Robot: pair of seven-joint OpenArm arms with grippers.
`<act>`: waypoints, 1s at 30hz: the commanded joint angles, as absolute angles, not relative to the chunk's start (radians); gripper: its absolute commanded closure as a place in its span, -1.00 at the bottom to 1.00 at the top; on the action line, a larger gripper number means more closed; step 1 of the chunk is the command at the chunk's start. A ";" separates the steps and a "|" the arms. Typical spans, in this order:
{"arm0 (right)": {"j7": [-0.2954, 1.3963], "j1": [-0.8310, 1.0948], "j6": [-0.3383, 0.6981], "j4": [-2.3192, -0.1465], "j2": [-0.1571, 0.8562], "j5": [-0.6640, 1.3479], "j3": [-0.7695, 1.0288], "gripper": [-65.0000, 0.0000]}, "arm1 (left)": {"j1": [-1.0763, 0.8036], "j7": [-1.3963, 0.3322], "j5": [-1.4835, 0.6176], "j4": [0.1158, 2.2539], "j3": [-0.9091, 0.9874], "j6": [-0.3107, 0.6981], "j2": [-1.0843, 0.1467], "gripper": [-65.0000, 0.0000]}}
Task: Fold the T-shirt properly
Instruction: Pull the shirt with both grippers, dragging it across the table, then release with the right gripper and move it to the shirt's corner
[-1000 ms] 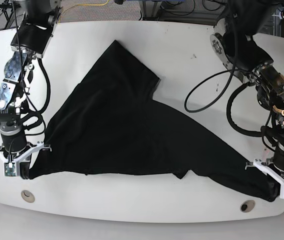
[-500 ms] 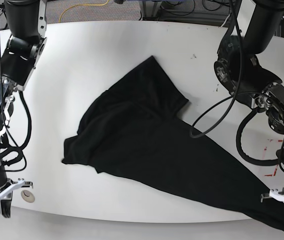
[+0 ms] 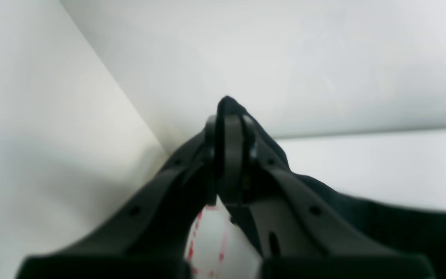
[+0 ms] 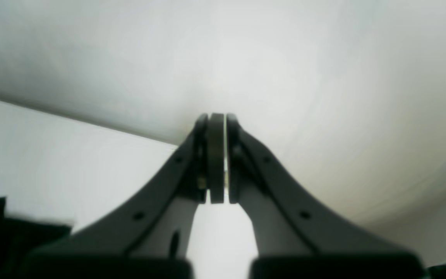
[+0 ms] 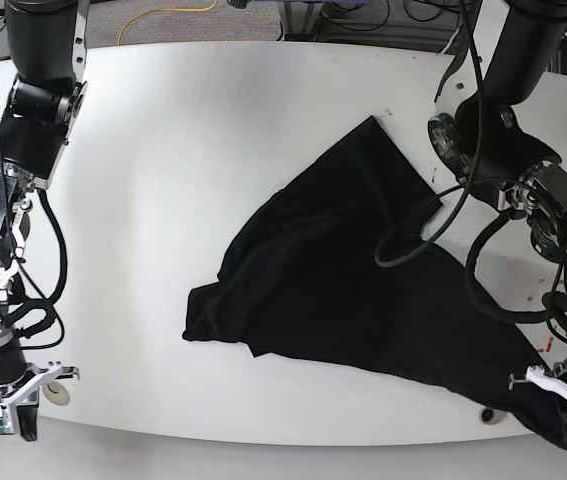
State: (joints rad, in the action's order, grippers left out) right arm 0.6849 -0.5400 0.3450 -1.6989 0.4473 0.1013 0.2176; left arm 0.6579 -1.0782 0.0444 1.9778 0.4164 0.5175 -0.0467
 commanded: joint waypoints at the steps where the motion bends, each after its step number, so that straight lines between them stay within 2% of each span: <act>1: 0.659 -0.536 0.344 -1.724 0.450 0.107 0.222 1.00 | 0.671 -1.044 0.033 2.000 0.435 0.515 -0.065 1.00; 11: 0.659 -0.361 0.346 -1.802 0.331 0.108 0.222 0.97 | 0.591 -1.044 0.033 2.000 0.506 0.519 -0.094 1.00; 13: 0.659 -0.318 0.346 -1.814 0.286 0.108 0.222 0.83 | 0.572 -1.044 0.031 1.997 0.524 0.519 -0.116 1.00; 18: 0.656 -0.234 0.348 -1.816 0.174 0.108 0.222 0.16 | 0.515 -1.044 0.031 1.998 0.541 0.519 -0.148 1.00; 20: 0.654 -0.211 0.348 -1.814 0.143 0.108 0.222 0.01 | 0.493 -1.044 0.031 1.998 0.550 0.519 -0.168 1.00; 30: 0.657 -0.165 0.349 -1.753 0.007 0.108 0.223 -0.03 | 0.414 -1.044 0.031 1.995 0.616 0.568 -0.193 1.00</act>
